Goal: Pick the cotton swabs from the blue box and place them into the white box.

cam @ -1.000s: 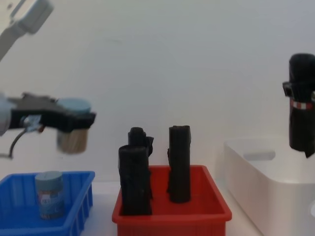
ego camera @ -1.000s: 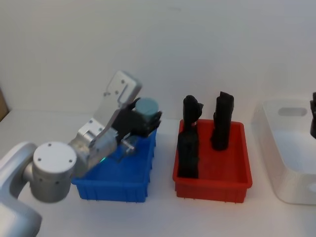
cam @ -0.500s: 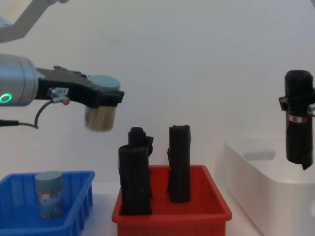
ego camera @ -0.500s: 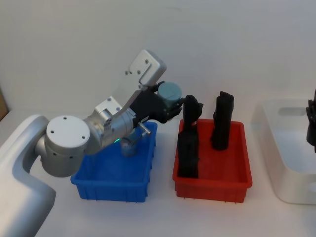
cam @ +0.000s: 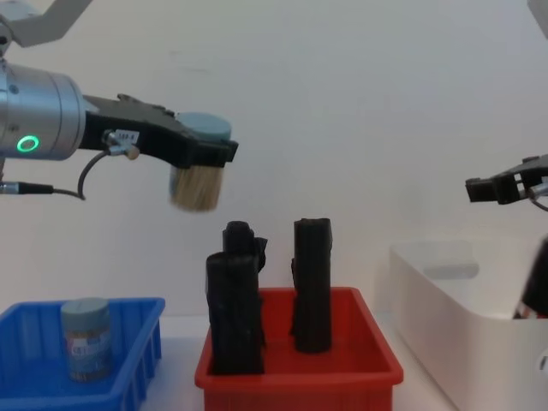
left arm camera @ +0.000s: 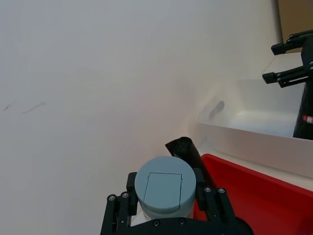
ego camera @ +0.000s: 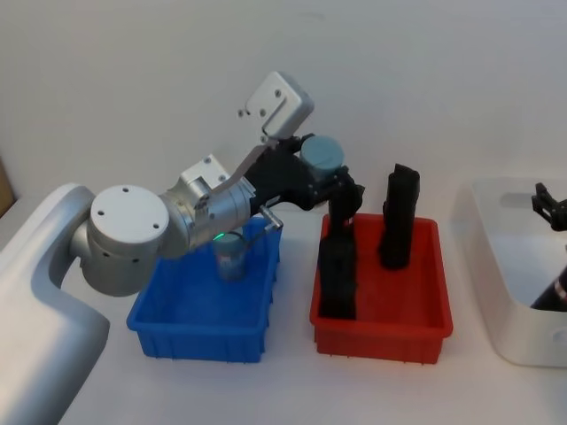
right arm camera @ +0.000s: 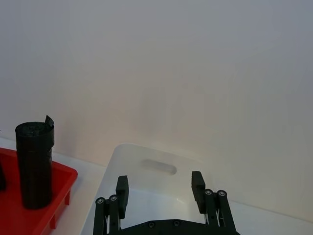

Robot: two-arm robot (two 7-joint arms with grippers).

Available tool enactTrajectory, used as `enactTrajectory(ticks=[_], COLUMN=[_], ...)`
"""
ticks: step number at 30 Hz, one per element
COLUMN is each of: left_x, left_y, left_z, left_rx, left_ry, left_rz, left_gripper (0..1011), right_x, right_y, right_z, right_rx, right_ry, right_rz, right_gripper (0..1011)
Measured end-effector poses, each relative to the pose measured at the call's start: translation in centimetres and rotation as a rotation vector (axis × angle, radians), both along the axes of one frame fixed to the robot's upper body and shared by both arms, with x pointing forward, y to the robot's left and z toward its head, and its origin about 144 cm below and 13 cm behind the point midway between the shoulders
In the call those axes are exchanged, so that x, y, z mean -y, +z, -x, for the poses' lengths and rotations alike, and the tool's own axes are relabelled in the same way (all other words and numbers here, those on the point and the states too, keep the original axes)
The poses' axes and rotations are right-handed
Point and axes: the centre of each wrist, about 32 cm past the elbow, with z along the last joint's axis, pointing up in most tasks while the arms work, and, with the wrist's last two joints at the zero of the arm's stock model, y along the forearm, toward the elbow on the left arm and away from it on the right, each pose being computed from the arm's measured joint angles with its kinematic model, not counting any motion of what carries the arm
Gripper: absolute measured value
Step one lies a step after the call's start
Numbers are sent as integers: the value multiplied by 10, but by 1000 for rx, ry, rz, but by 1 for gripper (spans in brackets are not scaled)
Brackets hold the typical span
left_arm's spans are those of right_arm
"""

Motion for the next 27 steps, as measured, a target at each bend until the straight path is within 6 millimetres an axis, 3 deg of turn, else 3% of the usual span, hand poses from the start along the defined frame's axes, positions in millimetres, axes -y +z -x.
enactTrajectory(ticks=[5,9,27], left_x=[0,0,8], left_y=[1,1,-3], left_z=[-4,-8,-35], left_rx=[15,32,138], left_ry=[-35,-68,-288], left_rz=[31,66,281], left_gripper=[669,669,668], right_x=[0,-1,-11], right_y=[0,0,3], right_z=[-1,-1,-8], right_rx=[-1,-2,-24], right_ry=[2,9,191], right_rz=[1,2,-7], right_gripper=[932,993,1001])
